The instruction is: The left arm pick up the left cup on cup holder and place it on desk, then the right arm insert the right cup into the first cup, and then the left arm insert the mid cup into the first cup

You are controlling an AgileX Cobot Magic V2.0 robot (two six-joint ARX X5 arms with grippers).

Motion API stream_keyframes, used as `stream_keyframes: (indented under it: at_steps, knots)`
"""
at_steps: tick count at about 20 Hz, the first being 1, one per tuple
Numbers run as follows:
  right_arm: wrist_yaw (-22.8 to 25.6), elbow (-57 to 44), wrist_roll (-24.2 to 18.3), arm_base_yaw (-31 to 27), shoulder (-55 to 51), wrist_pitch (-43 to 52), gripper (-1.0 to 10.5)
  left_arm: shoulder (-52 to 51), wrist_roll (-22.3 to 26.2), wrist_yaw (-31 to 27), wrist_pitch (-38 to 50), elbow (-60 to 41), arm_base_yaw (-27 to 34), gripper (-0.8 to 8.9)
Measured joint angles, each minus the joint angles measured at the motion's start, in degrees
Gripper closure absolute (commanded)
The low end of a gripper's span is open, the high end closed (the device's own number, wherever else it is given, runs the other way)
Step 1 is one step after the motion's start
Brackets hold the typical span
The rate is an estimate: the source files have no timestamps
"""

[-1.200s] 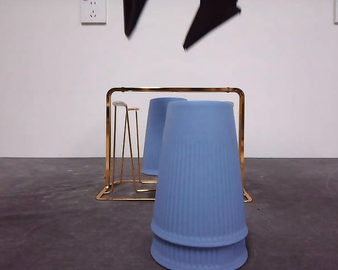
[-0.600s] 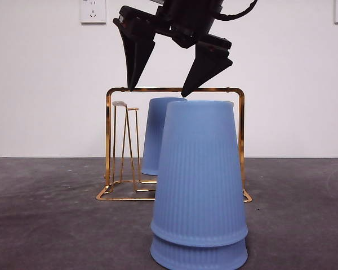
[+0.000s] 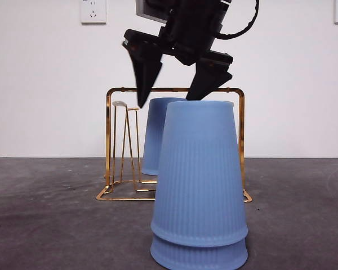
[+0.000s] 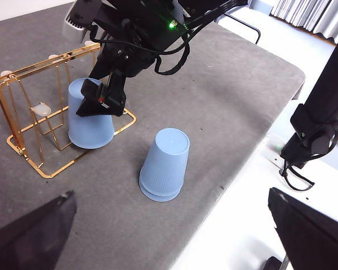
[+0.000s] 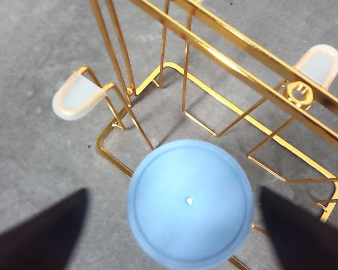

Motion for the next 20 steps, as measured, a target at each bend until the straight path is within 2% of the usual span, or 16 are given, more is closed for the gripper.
stream_keyframes:
  at_steps: [2, 6, 16, 20]
  knots:
    - [0.2, 0.0, 0.0, 0.0, 0.1, 0.0, 6.0, 0.0, 0.0, 0.0, 0.0, 0.0, 0.0, 2.82]
    - [1.4, 0.0, 0.0, 0.0, 0.5, 0.0, 6.9, 0.0, -0.1, 0.0, 0.0, 0.0, 0.0, 2.82]
    - [1.4, 1.2, 0.0, 0.0, -0.3, -0.8, 6.9, 0.0, -0.6, 0.0, 0.0, 0.0, 0.0, 2.82]
    - [1.4, 4.5, 0.0, 0.0, -2.9, -4.1, 7.0, 0.0, -0.7, 0.0, 0.0, 0.0, 0.0, 2.82]
